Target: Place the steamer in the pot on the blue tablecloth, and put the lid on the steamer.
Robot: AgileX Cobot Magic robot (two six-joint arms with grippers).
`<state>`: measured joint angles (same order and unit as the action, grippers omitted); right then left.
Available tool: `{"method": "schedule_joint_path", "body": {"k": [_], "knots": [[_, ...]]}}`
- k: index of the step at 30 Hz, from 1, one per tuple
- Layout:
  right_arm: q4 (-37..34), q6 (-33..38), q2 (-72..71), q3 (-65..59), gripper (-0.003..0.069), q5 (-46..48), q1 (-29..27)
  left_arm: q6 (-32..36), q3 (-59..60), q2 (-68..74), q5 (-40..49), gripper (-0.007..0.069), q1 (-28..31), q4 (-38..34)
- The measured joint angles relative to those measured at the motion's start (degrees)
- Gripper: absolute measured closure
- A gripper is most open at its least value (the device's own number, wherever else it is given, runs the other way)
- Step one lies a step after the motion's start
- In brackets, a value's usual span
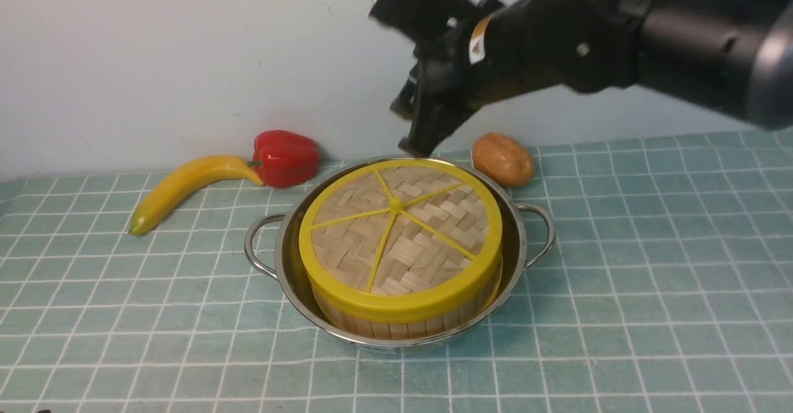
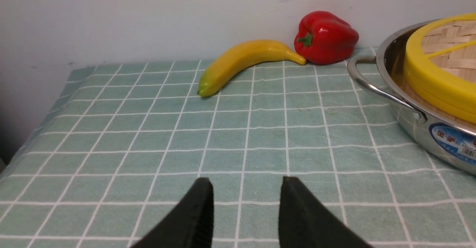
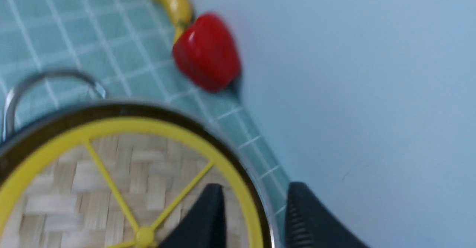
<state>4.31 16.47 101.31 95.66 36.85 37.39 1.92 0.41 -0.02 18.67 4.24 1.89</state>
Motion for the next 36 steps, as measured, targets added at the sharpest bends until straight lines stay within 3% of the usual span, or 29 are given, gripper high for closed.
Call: {"method": "schedule_joint_path", "body": {"k": [2,4,10,18,26,33,36], "knots": [[0.1,-5.2,-4.0,0.1,0.0601,-0.5,-0.4,0.0,0.0,0.0,0.0,0.0382,0.0,0.0],[0.3,-9.8,-6.9,0.2,0.0664,-0.6,-0.6,0.0,0.0,0.0,0.0,0.0382,0.0,0.0],[-2.6,-18.0,-9.5,0.3,0.0673,-1.8,-0.6,0.0,0.0,0.0,0.0,0.0382,0.0,0.0],[-4.3,-19.0,-9.4,0.3,0.0666,-1.9,-0.6,0.0,0.0,0.0,0.0,0.0382,0.0,0.0],[-0.5,-19.1,-14.7,-5.6,0.0659,2.1,-2.8,0.0,0.0,0.0,0.0,0.0382,0.0,0.0],[0.3,-23.7,-36.8,-27.4,0.0654,2.3,-16.8,0.0,0.0,0.0,0.0,0.0382,0.0,0.0],[1.0,-27.9,-52.3,-40.2,0.065,2.1,-29.1,0.0,0.0,0.0,0.0,0.0382,0.0,0.0]]}}
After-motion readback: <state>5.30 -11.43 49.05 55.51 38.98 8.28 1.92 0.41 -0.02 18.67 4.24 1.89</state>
